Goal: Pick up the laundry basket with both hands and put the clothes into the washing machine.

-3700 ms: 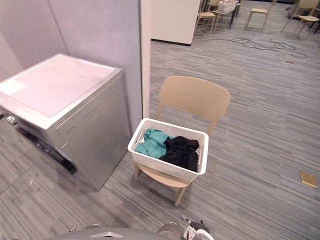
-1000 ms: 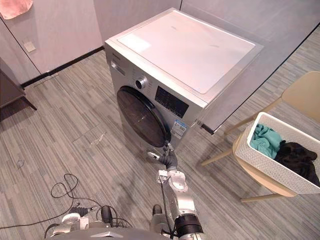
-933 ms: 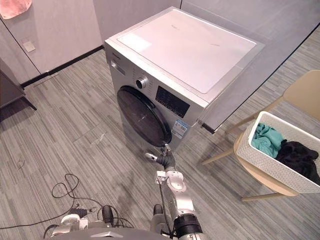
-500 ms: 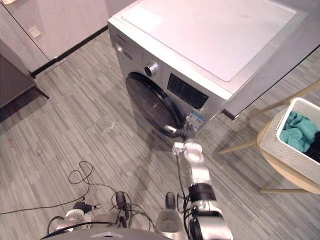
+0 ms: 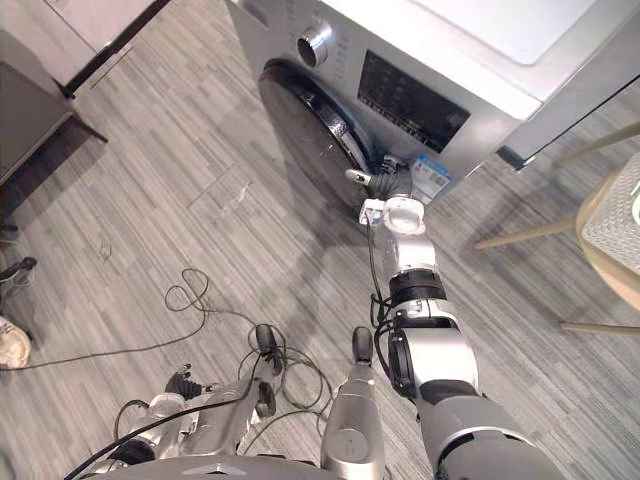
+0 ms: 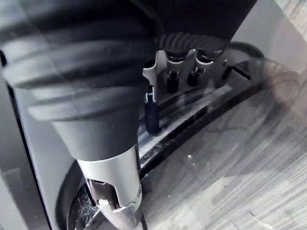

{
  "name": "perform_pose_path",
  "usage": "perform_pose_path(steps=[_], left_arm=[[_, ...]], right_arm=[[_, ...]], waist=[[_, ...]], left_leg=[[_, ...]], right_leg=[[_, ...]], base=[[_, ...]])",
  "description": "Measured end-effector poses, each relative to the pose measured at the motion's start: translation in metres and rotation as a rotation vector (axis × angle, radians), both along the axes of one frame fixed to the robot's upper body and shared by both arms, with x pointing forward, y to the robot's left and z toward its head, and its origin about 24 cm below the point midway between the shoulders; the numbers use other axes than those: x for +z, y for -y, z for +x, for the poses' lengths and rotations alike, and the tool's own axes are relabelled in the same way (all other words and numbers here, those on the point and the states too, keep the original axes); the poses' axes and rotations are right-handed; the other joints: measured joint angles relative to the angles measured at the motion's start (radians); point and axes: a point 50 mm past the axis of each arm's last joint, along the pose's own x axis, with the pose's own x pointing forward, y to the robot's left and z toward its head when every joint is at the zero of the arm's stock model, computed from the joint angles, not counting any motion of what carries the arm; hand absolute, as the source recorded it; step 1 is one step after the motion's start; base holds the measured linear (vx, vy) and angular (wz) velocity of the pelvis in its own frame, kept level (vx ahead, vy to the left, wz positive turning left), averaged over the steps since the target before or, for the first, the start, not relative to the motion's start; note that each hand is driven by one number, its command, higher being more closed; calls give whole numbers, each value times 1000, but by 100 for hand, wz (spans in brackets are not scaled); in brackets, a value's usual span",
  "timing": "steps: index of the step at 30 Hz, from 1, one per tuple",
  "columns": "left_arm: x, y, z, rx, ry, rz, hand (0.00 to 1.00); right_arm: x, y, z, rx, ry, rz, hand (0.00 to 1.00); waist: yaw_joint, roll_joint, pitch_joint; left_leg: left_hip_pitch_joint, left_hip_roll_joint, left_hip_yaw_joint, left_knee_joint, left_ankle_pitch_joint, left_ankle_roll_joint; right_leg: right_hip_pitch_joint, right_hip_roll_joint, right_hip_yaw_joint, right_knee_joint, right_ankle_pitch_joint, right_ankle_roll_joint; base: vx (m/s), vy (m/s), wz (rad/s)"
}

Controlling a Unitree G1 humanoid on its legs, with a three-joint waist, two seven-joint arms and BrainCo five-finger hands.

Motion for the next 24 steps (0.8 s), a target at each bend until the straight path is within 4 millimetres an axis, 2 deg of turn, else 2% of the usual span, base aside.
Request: perform_pose_path(steps=[4,8,10,11,14,15,16,18,20,21,23,24], left_arm=[[1,5,2,3,11,4,0],[1,6,2,13,11,2,0],[2,7,3,14,16,-3,0],[2,8,3,14,19,-5,0],[7,6,7,45,60,-22,0],[10,3,9,55,82,-24,0],[15,1,13,58,116,-23,0],[24,-2,21,62,172,-23,0],[42,-6,33,77,282,-34,0],[46,-7,36,81,307,-36,0],[63,-12,44,111,403,-43,0],[67,-13,47,116,427,-44,0]], right_arm=[[-26,-24,-6,34,-41,57,0],[-55,-49,-28,123,-47,103,0],[-74,-76,-47,245,-68,129,0],[-79,-81,-53,270,-73,134,0],[-102,-102,-80,403,-110,214,0],[-107,-106,-90,432,-112,251,0],[-112,-106,-99,435,-110,291,0],[-116,-99,-109,415,-100,313,0],[-122,-77,-122,339,-85,334,0],[-124,-72,-126,318,-87,336,0],[-135,-46,-139,224,-111,330,0],[-137,-40,-142,200,-117,329,0]], waist=[[2,0,1],[-6,-1,1],[-8,-4,-1],[-9,-5,-1],[-11,-31,-11],[-13,-49,-20],[-16,-72,-31],[-17,-96,-43],[-22,-124,-57],[-25,-128,-59],[-45,-139,-65],[-51,-139,-65]], left_leg=[[-13,-2,-25,0,11,-15],[-6,-1,-48,0,14,-19],[2,1,-49,1,16,-18],[5,1,-50,3,17,-16],[29,-2,-51,6,18,-16],[33,-4,-50,6,17,-17],[33,-6,-48,6,16,-17],[33,-7,-46,5,14,-19],[39,-6,-36,0,2,-22],[41,-6,-31,0,-1,-22],[47,-4,-12,0,-16,-18],[47,-4,-7,0,-17,-19]], right_leg=[[2,1,-32,0,1,-3],[27,0,-60,-1,-5,0],[41,-1,-80,2,-8,2],[48,-2,-84,2,-9,3],[78,-8,-90,2,-21,11],[82,-10,-89,2,-23,12],[82,-11,-88,1,-24,13],[83,-12,-85,0,-25,12],[83,-13,-77,0,-27,10],[83,-13,-72,0,-27,10],[74,-11,-47,-1,-26,9],[71,-11,-42,-2,-26,8]], base=[[-41,16,17],[13,8,21],[37,6,17],[54,3,19],[69,11,12],[51,16,1],[42,21,0],[0,0,0],[-6,27,-8],[-10,29,-19],[-2,16,-26],[-3,9,-27]])
